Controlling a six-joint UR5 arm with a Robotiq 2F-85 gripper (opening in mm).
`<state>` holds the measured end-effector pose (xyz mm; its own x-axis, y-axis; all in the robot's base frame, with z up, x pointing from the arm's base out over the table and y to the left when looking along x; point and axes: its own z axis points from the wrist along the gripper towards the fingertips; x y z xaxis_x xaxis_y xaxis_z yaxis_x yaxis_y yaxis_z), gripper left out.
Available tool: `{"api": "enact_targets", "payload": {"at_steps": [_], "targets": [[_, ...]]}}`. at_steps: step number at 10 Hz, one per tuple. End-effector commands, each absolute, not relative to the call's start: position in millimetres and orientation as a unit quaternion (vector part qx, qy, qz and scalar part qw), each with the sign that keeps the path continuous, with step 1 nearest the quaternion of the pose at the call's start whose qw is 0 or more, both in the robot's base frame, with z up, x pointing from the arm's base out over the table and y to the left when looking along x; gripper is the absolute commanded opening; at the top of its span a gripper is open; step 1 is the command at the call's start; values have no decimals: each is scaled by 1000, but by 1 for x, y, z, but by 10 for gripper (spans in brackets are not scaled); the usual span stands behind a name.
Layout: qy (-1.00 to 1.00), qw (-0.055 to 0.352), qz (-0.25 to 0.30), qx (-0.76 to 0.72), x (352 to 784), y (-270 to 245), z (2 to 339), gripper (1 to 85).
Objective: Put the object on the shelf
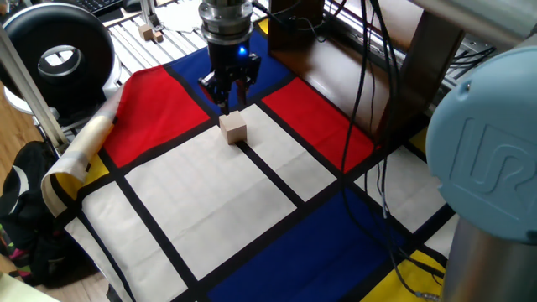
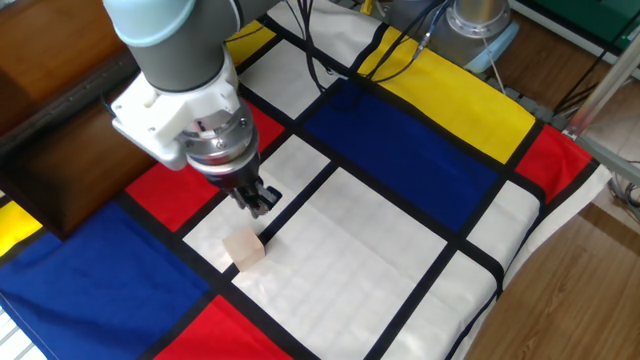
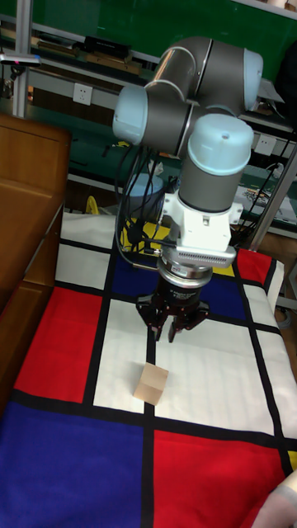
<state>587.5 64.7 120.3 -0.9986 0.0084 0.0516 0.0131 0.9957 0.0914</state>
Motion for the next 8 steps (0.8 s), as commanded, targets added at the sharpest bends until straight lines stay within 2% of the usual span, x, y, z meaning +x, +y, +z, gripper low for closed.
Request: {"api": "enact_targets", "payload": {"at_steps": [1,3,8], "targets": [[-998,30,-48,-30,587,69,127,143],[-998,34,-49,-30,583,74,140,143],[-999,14,-39,34,590,78,155,133]]}}
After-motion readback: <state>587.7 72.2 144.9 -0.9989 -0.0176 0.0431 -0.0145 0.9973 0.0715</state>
